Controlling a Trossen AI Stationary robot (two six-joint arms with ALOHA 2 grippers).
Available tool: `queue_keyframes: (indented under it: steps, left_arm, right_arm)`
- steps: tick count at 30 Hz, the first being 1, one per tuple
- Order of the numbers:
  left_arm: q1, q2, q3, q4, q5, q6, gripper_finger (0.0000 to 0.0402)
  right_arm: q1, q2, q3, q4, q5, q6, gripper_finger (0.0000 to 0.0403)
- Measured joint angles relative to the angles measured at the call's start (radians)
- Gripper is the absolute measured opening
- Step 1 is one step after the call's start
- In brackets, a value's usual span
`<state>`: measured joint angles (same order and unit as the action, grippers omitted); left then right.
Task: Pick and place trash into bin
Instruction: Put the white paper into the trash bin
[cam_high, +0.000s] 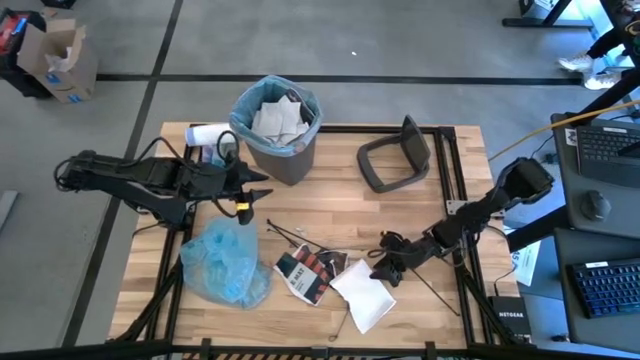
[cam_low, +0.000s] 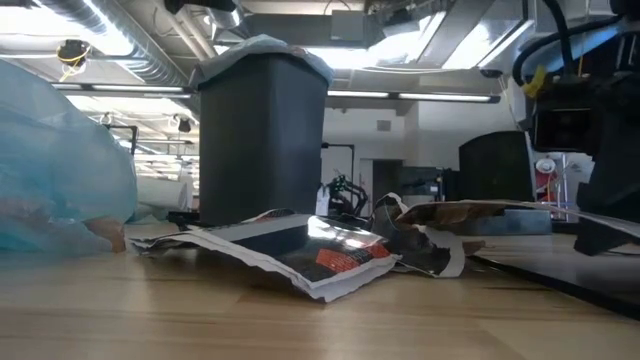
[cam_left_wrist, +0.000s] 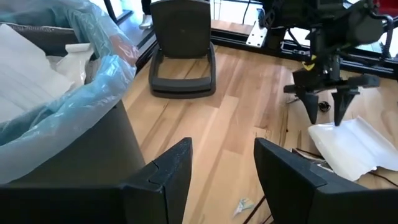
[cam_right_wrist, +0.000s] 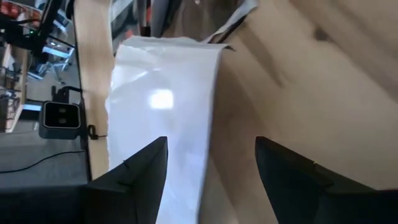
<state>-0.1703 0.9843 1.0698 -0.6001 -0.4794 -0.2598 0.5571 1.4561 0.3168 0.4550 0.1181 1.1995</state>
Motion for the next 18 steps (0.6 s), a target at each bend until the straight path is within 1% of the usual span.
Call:
queue_keyframes:
  steps: [4,7,9,11,14,16,18]
  left_arm:
    - [0.0,0.009,0.0,0.007,-0.001,-0.002,0.0166]
    - [0.0,0.013,0.0,0.012,-0.001,-0.002,0.0166]
    - [0.0,0.013,0.001,0.014,-0.001,0.002,0.0166]
    - [0.0,0.014,0.001,0.012,-0.001,0.004,0.0166]
    - [0.0,0.014,0.001,0.012,-0.001,0.008,0.0166]
    - [0.0,0.013,0.001,0.012,-0.001,0.025,0.0166]
    - [0.0,0.013,0.001,0.011,-0.002,0.036,0.0166]
  right_arm:
    - [0.0,0.077,0.044,0.044,-0.031,-0.016,0.0234]
    - [0.0,0.133,0.106,0.051,-0.043,-0.081,0.0234]
    - [0.0,0.163,0.154,0.044,-0.049,-0.145,0.0227]
    - [-0.001,0.189,0.201,0.018,-0.05,-0.199,0.021]
    - [-0.002,0.207,0.265,-0.053,-0.049,-0.268,0.0161]
    - [-0.003,0.209,0.302,-0.11,-0.049,-0.307,0.0112]
    - [-0.01,0.209,0.33,-0.169,-0.05,-0.338,0.0054]
